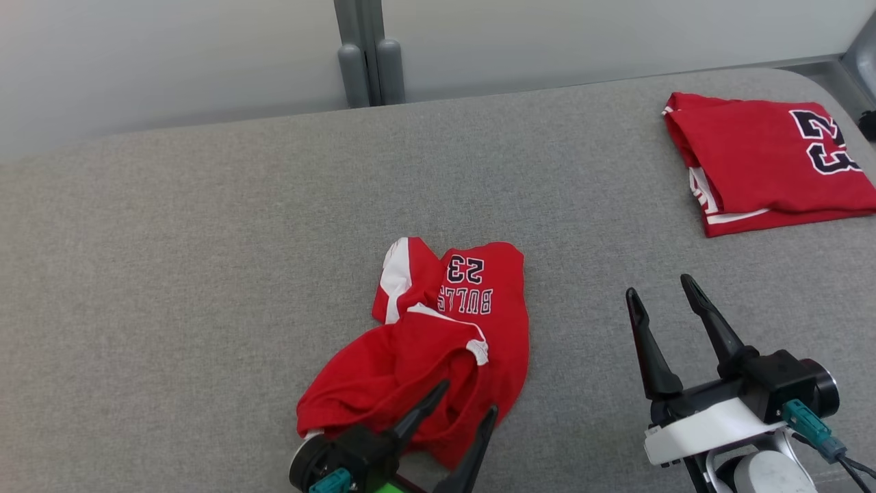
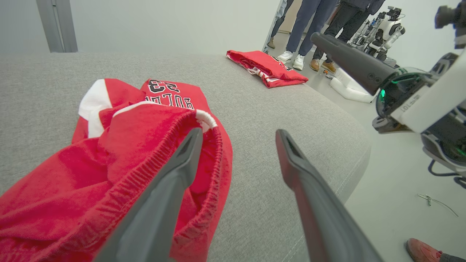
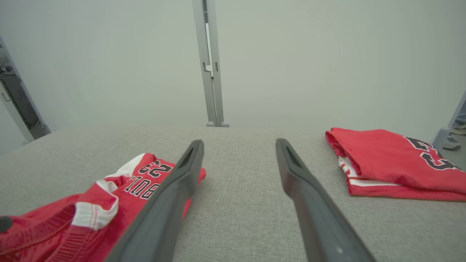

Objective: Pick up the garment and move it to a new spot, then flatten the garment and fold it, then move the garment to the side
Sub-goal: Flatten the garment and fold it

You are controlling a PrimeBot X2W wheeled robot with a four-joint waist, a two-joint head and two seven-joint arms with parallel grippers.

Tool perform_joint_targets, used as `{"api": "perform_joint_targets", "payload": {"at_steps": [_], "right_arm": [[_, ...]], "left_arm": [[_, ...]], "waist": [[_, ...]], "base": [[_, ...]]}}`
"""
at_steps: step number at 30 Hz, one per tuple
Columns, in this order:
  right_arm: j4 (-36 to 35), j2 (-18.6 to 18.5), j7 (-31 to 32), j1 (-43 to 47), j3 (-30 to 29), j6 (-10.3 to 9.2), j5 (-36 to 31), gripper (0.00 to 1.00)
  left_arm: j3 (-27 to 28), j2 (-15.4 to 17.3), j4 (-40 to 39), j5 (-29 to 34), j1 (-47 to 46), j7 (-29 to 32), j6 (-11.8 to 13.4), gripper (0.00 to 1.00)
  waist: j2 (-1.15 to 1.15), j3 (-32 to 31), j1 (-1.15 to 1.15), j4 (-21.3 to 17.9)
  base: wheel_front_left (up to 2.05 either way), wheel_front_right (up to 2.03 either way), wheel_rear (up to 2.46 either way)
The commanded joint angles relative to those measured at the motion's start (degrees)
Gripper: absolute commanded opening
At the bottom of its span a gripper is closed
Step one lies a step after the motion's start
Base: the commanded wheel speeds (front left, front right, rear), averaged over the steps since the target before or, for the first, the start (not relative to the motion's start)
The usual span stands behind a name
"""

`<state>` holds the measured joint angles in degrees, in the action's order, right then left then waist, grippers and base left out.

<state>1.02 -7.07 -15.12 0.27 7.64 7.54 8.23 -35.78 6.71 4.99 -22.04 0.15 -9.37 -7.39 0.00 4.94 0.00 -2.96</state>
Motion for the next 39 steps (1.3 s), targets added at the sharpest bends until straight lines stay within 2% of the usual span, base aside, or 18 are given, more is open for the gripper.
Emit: {"api": "perform_joint_targets", "payload": {"at_steps": [1, 6, 15, 24, 27, 28, 33, 39], "right_arm": [[-0.26, -0.11, -0.02, -1.15, -0.12, -0.12, -0.47, 1.00], [-0.46, 0.34, -0.02, -2.51, -0.46, -0.12, -0.53, 1.00], [-0.13, 1.19, -0.02, -3.39, -0.67, -0.12, -0.55, 1.00], [0.21, 1.89, -0.02, -4.34, -0.29, -0.12, -0.18, 1.00], [0.28, 2.09, -0.02, -4.50, -0.06, -0.12, 0.06, 1.00], [0.31, 2.16, -0.02, -4.60, 0.01, -0.12, 0.14, 1.00], [0.74, 2.60, -0.02, -4.80, 0.56, -0.11, 0.44, 1.00], [1.11, 3.36, -0.02, -5.30, 0.79, -0.12, 0.89, 1.00]], "left_arm": [[-0.64, 0.82, 0.47, -1.73, -2.19, 1.07, -0.09, 1.00], [-0.46, 0.85, 2.49, -6.08, -5.66, 5.32, -0.10, 1.00], [1.93, -0.25, 3.02, -11.65, -8.21, 8.33, 0.23, 1.00], [2.97, -0.35, 2.64, -13.00, -9.62, 10.58, 1.87, 1.00], [3.87, -0.44, 2.37, -13.04, -9.85, 10.68, 3.49, 0.18], [4.21, -0.48, 2.28, -12.99, -9.98, 10.44, 4.00, 0.00], [5.81, 0.10, 1.48, -12.80, -10.68, 10.27, 6.03, 0.00], [6.75, 1.65, -0.73, -14.13, -15.90, 11.92, 3.51, 0.00]], "waist": [[0.00, 2.59, 0.00, -1.17], [0.00, 4.84, 0.00, -2.67], [0.00, 6.83, 0.00, -4.02], [0.00, 7.80, 0.00, -5.13], [0.00, 8.08, 0.00, -5.62], [0.00, 8.17, 0.00, -5.76], [0.00, 8.27, 0.00, -6.74], [0.00, 7.73, 0.00, -8.88]], "base": [[0.00, 0.00, 0.00], [0.00, 0.00, 0.00], [0.00, 0.00, 0.00], [0.00, 0.00, 0.00], [0.00, 0.00, 0.00], [0.00, 0.00, 0.00], [0.00, 0.00, 0.00], [0.00, 0.00, 0.00]]}}
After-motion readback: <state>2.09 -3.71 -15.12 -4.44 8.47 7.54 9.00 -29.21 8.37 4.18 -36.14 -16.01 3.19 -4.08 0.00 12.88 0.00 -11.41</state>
